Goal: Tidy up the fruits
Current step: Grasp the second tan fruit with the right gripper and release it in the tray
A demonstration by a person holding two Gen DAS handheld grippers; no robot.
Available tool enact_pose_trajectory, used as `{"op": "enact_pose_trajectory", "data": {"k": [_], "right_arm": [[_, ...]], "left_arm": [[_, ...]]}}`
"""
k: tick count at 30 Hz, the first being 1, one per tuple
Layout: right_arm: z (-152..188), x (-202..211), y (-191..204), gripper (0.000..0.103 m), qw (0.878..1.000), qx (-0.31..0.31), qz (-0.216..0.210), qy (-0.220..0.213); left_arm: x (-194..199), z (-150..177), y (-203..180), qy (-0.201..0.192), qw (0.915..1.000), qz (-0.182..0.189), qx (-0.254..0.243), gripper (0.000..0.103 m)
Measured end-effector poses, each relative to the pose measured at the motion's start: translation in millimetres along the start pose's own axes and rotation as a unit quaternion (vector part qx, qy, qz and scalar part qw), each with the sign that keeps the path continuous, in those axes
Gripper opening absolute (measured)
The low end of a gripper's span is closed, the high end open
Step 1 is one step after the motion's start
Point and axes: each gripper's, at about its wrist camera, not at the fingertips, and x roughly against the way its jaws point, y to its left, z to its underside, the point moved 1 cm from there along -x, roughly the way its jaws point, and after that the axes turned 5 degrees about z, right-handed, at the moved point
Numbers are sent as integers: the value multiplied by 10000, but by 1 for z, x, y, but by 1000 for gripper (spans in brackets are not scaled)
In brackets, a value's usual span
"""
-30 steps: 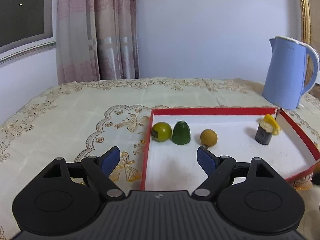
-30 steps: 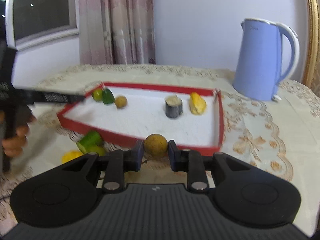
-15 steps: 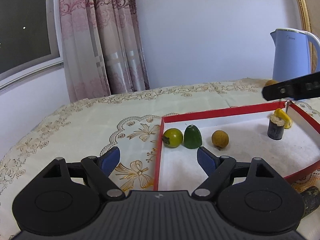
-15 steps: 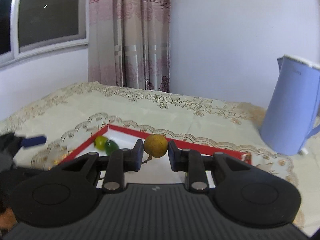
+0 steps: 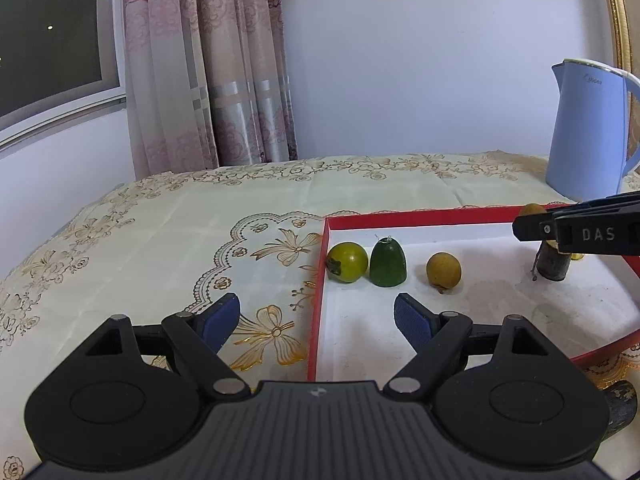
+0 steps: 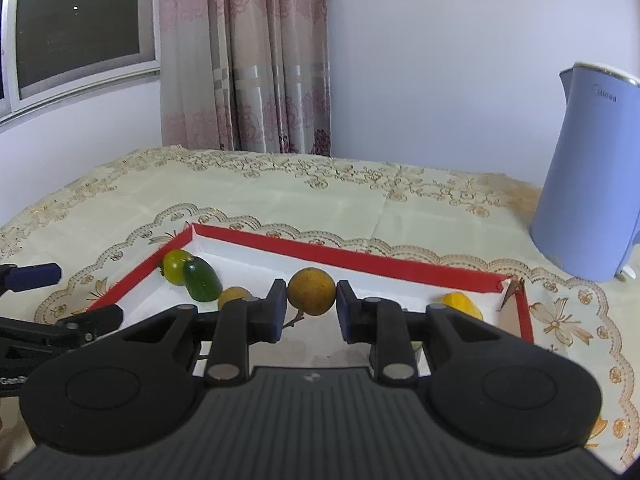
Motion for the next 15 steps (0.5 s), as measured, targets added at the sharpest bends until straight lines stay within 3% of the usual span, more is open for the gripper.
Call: {"op": "enact_pose_trajectory", "data": {"k": [15], "right_arm": [[8,-18,6,25,9993,187,162,274]], "left_arm": [[0,0,-4,-34,9999,-75,-103,85]]}}
